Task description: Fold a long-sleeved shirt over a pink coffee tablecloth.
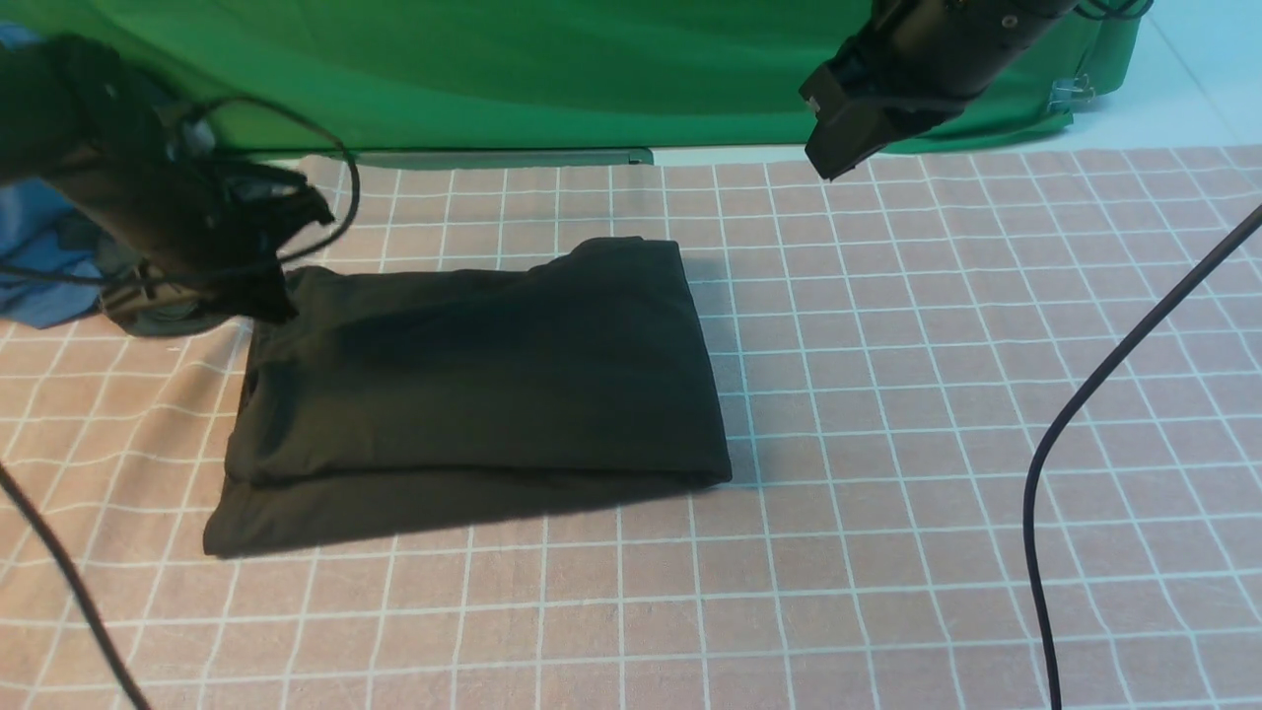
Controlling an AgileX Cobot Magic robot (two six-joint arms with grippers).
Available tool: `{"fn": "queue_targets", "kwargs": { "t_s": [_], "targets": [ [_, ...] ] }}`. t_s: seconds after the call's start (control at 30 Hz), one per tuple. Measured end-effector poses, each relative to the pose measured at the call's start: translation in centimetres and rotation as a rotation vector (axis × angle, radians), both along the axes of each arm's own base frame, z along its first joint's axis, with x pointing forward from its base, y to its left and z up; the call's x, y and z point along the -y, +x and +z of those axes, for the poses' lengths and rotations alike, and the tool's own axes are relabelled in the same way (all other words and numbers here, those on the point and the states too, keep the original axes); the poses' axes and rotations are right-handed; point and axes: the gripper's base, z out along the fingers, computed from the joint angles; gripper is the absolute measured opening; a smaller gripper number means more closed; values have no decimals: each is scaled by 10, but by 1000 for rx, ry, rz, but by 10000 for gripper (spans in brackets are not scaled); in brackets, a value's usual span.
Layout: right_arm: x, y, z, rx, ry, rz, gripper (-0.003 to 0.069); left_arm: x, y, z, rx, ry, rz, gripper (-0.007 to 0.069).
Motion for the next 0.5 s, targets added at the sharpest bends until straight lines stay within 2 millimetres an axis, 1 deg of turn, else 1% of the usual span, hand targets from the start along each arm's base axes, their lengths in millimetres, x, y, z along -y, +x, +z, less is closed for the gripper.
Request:
{"fn": "queue_targets", "kwargs": {
  "t_s": [0.03,0.07,0.13,0.2,0.27,0.3,0.33,0.4,0.43,0.47,0.5],
  "targets": [
    [0,0,0,-1,1,-2,43,1,-1,3,7,-8,3,13],
    [0,0,1,-1,3,-6,43,6,-9,17,34,-46,-30,13],
    [0,-1,1,-6,7,-14,43,14,-23,29,54,-97,-93,13],
    [-2,-1,1,-7,7,-12,43,19,-35,25,34,-139,-113,13],
    [-4,-2,1,-7,8,-7,43,22,-45,11,-2,-150,-122,13],
    [-6,-3,1,-7,8,-2,43,25,-52,-6,-29,-144,-125,13],
    [-7,-4,1,-7,8,2,43,26,-58,-18,-46,-139,-122,13],
    [-11,-5,1,-7,8,10,43,27,-69,-40,-81,-129,-112,13],
    [-10,-5,1,-7,8,10,43,27,-71,-42,-85,-128,-111,13],
    [-12,-6,1,-7,8,14,43,27,-80,-56,-113,-117,-99,13],
    [-13,-6,1,-7,8,16,43,24,-86,-65,-131,-108,-69,13]
  ]
}}
